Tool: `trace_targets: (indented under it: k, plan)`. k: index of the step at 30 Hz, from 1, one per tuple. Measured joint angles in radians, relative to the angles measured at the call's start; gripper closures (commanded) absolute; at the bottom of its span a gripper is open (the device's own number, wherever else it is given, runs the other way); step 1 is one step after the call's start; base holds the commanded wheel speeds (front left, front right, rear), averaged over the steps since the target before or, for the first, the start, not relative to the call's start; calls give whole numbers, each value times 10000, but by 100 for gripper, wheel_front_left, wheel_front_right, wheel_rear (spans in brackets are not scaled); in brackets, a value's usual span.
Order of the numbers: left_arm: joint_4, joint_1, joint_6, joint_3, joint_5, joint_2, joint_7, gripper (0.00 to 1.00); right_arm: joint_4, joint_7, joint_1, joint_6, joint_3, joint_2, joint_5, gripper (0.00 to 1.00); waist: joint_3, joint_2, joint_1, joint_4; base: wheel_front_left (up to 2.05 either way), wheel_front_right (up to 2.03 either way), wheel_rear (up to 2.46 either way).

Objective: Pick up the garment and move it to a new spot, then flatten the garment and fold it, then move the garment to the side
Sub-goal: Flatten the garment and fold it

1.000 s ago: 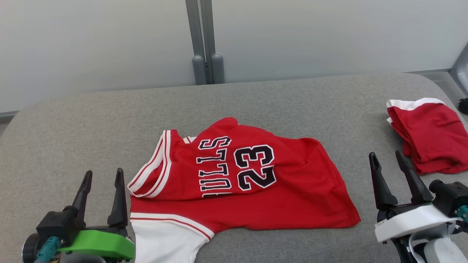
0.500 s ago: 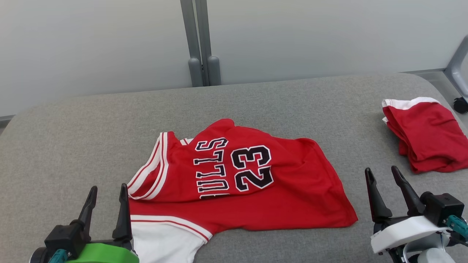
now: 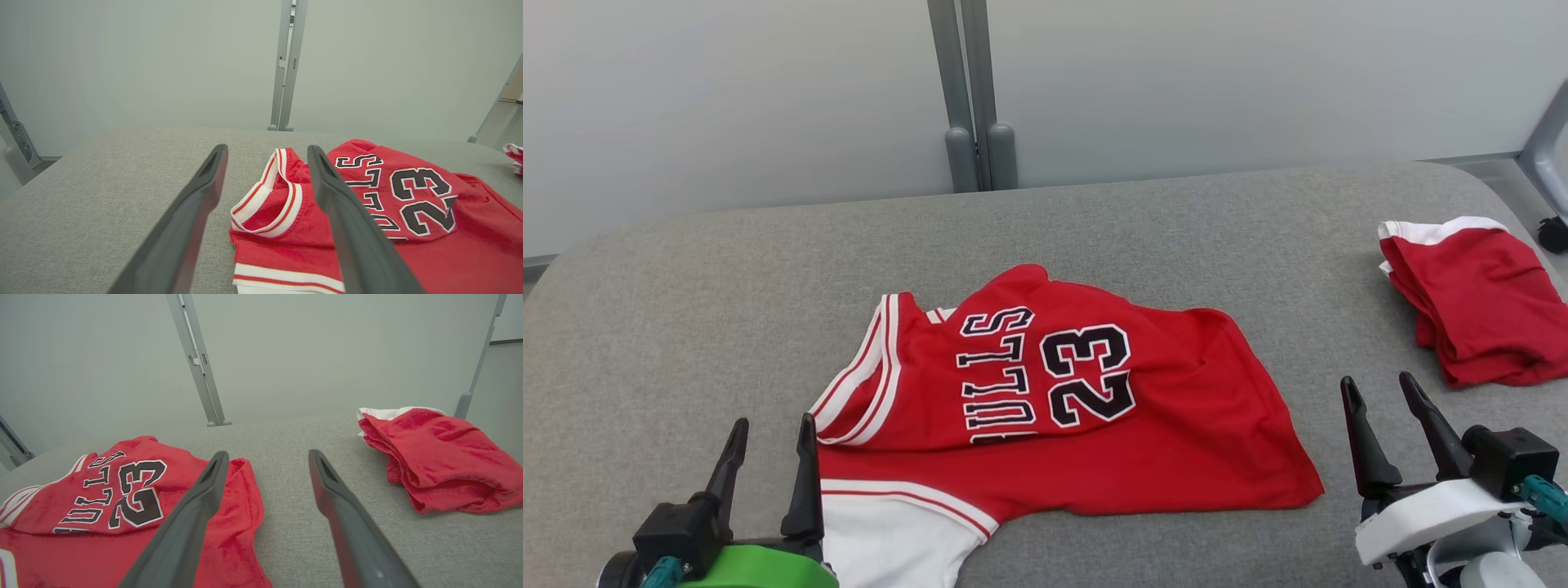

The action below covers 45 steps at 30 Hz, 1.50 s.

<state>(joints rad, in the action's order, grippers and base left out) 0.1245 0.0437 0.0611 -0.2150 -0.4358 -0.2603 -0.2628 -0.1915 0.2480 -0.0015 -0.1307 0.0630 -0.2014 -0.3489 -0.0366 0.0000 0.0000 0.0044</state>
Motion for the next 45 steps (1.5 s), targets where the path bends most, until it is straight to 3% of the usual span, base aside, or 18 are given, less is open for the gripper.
trace_targets:
  k: [6,14,20,27,28,30,31,32,33,34,45]
  plan:
    - [389,-28,-140,-188,-267,23,982,0,-554,-1475,16,0,150,-105,-316,0,35,0,0,120,0,0,0]
    - [708,75,-138,-593,-1072,-188,3785,0,-1601,-3661,-170,0,387,-75,-805,0,217,0,0,272,0,0,0]
    - [794,303,-136,-826,-1404,-403,5231,0,-2186,-4161,-684,0,416,82,-790,0,473,0,0,368,0,0,0]
    - [1235,293,-339,-1057,-1795,-426,5950,0,-2637,-4242,-1004,0,552,173,-807,0,783,0,0,439,0,0,0]
    - [1356,292,-410,-1122,-1820,-424,6067,0,-2692,-4263,-1045,0,604,173,-832,1,813,0,0,437,0,0,0]
    - [1406,278,-564,-1164,-1946,-403,6146,0,-2748,-4282,-1077,0,677,169,-895,27,849,0,0,424,0,0,0]
    - [1415,274,-619,-1160,-1988,-395,6138,13,-2784,-4270,-1078,0,711,163,-911,55,860,0,0,425,0,0,0]
    - [1427,263,-621,-1166,-1985,-391,6113,51,-2817,-4261,-1079,0,748,155,-953,71,867,0,0,432,0,0,0]
    - [1440,244,-623,-1164,-1967,-393,6023,71,-2853,-4224,-1082,0,779,144,-1005,100,874,0,0,442,0,0,0]
    - [1457,221,-623,-1158,-1967,-391,5960,100,-2892,-4222,-1092,0,815,144,-1058,100,871,0,0,451,0,0,0]
    - [1116,85,-876,-1103,-1941,-408,5265,100,-2755,-3392,-1122,0,1200,-21,-1546,100,669,0,0,510,0,0,0]
